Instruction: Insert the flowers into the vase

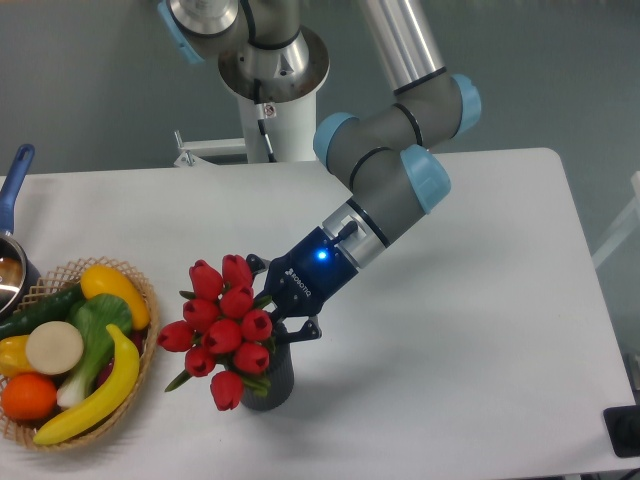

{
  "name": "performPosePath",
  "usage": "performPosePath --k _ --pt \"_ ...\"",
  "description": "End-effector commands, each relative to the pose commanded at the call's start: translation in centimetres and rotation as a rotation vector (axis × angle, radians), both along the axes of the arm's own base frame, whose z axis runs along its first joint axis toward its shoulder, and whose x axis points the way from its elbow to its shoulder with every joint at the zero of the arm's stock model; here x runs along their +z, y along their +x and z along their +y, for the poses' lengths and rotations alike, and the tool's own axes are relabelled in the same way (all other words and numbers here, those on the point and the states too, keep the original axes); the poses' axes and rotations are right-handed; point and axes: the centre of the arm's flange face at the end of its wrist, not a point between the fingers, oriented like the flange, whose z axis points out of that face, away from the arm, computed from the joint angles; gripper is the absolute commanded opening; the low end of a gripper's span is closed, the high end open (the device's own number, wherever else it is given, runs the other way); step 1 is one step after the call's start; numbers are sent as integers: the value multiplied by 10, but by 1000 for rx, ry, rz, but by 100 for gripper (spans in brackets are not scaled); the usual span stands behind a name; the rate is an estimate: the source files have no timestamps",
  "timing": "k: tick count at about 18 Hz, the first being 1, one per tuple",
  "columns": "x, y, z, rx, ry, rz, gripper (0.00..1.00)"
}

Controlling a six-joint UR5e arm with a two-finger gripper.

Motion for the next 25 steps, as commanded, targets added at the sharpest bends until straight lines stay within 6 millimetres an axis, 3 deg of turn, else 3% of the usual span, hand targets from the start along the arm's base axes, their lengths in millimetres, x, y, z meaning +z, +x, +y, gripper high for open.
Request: performPosePath --k 6,15,18,20,25 --pt "-19 -3 -14 23 -30 -18 57" --pt "-22 -22 -35 72 -37 -32 100" --pt "-22 -34 -46 97 -36 -29 100" --pt "-21 -52 -63 138 -35 -30 100" --pt "-3 -102 -127 276 -22 -10 100"
